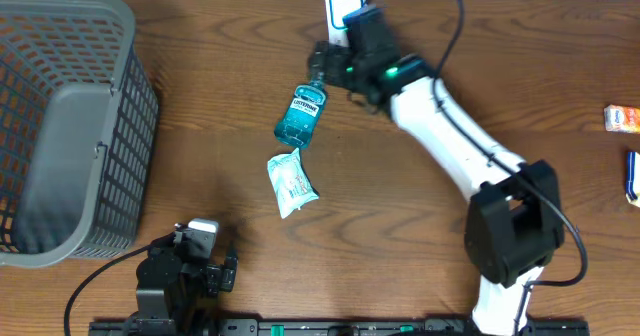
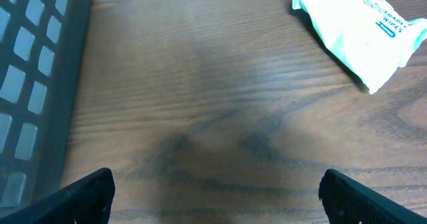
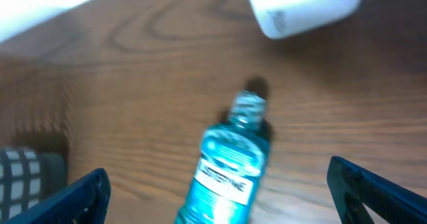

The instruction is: Scan the item barcode

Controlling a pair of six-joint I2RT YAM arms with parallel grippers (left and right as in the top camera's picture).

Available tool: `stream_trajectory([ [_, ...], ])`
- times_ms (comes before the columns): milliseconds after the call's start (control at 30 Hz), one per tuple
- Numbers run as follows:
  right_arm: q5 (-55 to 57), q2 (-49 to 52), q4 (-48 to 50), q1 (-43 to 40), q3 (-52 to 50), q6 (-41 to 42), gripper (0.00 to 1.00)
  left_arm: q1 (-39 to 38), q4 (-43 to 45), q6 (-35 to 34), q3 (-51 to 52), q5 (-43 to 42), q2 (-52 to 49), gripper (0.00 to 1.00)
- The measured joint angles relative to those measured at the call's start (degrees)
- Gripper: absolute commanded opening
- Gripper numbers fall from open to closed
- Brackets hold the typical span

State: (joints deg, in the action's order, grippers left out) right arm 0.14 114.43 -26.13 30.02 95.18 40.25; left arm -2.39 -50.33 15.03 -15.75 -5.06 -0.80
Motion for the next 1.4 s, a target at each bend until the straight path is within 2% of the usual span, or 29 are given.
stream_trajectory([
  [233, 6.49, 1.66, 10.64, 4.79, 0.02, -1.09, 0.97, 0.0, 0.0, 0.0, 0.0, 0.0, 0.0, 0.98],
  [367, 6.32, 6.62, 16.65, 6.47, 0.13, -5.16, 0.75, 0.0, 0.0, 0.0, 0.0, 0.0, 0.0, 0.98],
  [400, 5.81, 8.09, 17.31, 6.88, 0.13, -5.92, 0.74, 0.0, 0.0, 0.0, 0.0, 0.0, 0.0, 0.98],
  [533, 5.25, 12.81, 17.94, 8.83, 0.0, -7.45, 0.93, 0.0, 0.0, 0.0, 0.0, 0.0, 0.0, 0.98],
  [600, 5.97, 13.68, 17.44, 9.62, -0.13, -8.24, 0.95, 0.0, 0.0, 0.0, 0.0, 0.0, 0.0, 0.98],
  [667, 6.99, 13.73, 17.35, 10.45, -0.22, -9.31, 0.89, 0.0, 0.0, 0.0, 0.0, 0.0, 0.0, 0.98],
  [800, 8.13, 13.73, 18.75, 11.47, -0.2, -11.76, 0.6, 0.0, 0.0, 0.0, 0.0, 0.0, 0.0, 0.98],
  [867, 8.39, 13.73, 19.96, 11.65, -0.2, -12.13, 0.56, 0.0, 0.0, 0.0, 0.0, 0.0, 0.0, 0.98],
  [1000, 9.29, 14.62, 23.19, 11.63, -0.07, -12.0, 0.65, 0.0, 0.0, 0.0, 0.0, 0.0, 0.0, 0.98],
  [1100, 11.43, 16.59, 23.58, 11.52, 0.02, -12.13, 0.84, 0.0, 0.0, 0.0, 0.0, 0.0, 0.0, 0.98],
  [1133, 12.46, 17.29, 23.1, 11.52, 0.0, -11.85, 0.87, 0.0, 0.0, 0.0, 0.0, 0.0, 0.0, 0.98],
  [1200, 15.21, 18.1, 21.84, 11.65, 0.07, -11.06, 0.91, 0.0, 0.0, 0.0, 0.0, 0.0, 0.0, 0.98],
  [1400, 27.67, 18.14, 9.33, 14.08, 4.31, -5.27, 0.97, 0.0, 0.0, 0.0, 0.0, 0.0, 0.0, 0.98],
])
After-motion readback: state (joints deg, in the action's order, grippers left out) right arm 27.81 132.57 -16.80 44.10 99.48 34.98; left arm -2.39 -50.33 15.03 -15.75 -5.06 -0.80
